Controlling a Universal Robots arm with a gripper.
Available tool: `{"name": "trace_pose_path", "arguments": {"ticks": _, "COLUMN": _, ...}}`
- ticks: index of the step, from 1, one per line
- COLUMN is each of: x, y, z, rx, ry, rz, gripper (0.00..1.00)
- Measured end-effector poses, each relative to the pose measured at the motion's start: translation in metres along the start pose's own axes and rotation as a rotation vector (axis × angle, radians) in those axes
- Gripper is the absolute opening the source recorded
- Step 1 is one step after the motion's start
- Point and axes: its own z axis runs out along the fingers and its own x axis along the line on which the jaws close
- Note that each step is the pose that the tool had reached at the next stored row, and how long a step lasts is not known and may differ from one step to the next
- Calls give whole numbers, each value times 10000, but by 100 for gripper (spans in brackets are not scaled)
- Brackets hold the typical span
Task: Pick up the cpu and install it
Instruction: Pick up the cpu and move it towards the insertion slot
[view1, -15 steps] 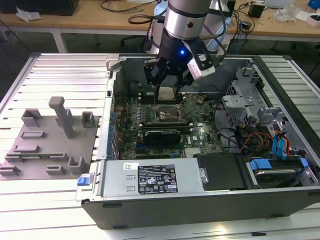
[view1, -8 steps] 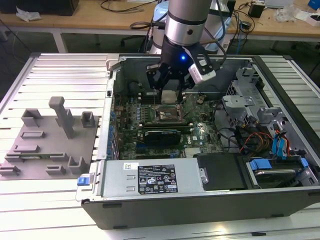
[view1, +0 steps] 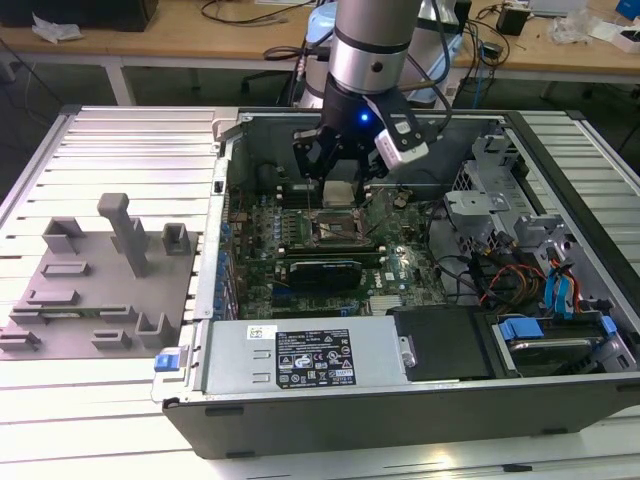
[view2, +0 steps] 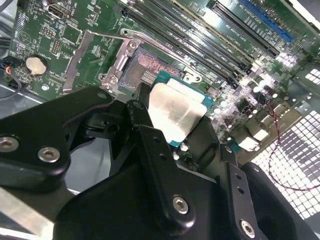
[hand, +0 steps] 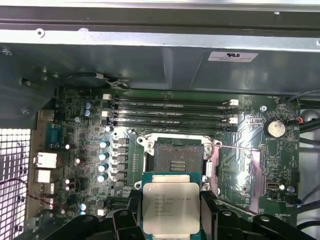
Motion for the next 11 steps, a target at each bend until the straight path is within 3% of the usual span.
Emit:
{"name": "trace_pose_path", "arguments": {"ticks": 6, "x": -3, "y": 30, "z": 37, "rx": 0, "ry": -133, "rz": 97, "gripper": 55}}
{"name": "trace_pose_path", "arguments": {"ticks": 11, "x": -4, "y": 33, "z": 47, "rx": -30, "ry": -143, "rz": 100, "gripper": 55}}
